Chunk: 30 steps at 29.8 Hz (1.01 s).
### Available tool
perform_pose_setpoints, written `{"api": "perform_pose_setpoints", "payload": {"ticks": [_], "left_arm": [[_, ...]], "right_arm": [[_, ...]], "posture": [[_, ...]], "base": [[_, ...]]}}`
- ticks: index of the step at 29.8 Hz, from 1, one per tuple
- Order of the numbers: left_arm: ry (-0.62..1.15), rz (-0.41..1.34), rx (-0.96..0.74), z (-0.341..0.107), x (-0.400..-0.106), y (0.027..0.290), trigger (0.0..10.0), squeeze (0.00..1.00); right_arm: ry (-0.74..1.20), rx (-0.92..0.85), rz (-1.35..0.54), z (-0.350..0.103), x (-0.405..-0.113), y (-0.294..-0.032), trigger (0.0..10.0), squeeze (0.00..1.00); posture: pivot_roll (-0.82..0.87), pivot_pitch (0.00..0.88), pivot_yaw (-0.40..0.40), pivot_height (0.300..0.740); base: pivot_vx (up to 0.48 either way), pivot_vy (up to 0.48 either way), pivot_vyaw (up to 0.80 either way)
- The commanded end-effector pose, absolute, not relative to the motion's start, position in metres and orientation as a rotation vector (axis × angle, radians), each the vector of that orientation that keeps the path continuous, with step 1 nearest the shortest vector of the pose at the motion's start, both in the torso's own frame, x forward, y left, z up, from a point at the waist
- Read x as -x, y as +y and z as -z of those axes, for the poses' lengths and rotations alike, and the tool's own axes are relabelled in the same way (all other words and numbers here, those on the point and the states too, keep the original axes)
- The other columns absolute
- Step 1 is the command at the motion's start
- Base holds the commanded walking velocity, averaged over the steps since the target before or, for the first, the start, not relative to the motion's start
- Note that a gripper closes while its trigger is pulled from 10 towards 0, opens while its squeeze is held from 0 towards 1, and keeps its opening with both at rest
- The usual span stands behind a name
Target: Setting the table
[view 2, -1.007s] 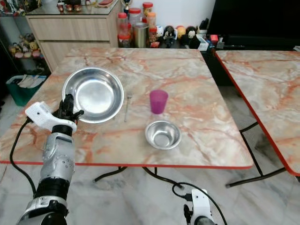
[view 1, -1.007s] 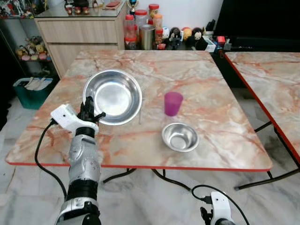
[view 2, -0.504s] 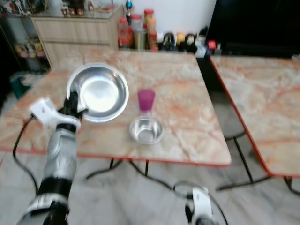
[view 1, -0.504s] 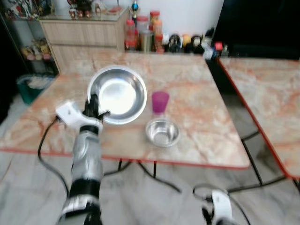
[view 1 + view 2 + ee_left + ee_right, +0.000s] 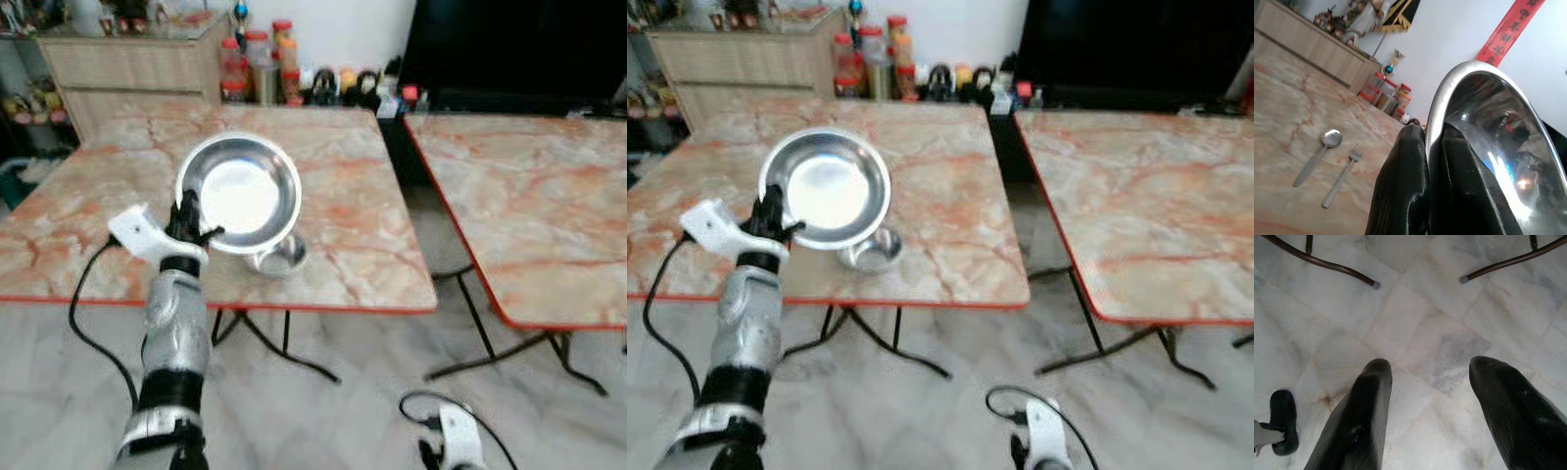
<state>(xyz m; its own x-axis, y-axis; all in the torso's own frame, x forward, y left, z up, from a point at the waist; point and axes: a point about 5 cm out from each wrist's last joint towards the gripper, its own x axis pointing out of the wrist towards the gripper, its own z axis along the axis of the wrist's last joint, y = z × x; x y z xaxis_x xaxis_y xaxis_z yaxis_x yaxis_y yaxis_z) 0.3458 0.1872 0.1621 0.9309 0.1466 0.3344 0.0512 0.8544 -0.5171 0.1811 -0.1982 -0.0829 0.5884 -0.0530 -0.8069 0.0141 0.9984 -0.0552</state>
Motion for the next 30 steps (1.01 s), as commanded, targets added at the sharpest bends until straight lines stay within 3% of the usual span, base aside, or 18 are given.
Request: {"api": "perform_pose_setpoints", "payload": {"ticks": [1,7,13,30], "left_arm": [[-0.402,-0.035,0.547,-0.170,-0.347,0.182,10.0,0.00],[-0.397,-0.034,0.541,-0.171,-0.348,0.182,10.0,0.00],[-0.385,-0.030,0.524,-0.169,-0.348,0.180,10.0,0.00],[-0.320,0.041,0.480,-0.154,-0.345,0.159,10.0,0.00]], "right_arm": [[0.929,0.040,0.054,0.081,-0.185,-0.202,10.0,0.00],[0.912,0.044,0.035,0.079,-0.187,-0.200,10.0,0.00],[0.912,0.038,0.040,0.080,-0.187,-0.199,10.0,0.00],[0.924,0.039,0.063,0.080,-0.185,-0.202,10.0,0.00]], "posture": [[0.03,0.000,-0.043,0.740],[0.03,0.000,-0.041,0.740],[0.03,0.000,-0.040,0.740],[0.02,0.000,-0.038,0.740]], "base": [[0.000,-0.255,0.00],[0.082,-0.249,0.00],[0.246,-0.246,0.63],[0.249,-0.247,0.00]]}}
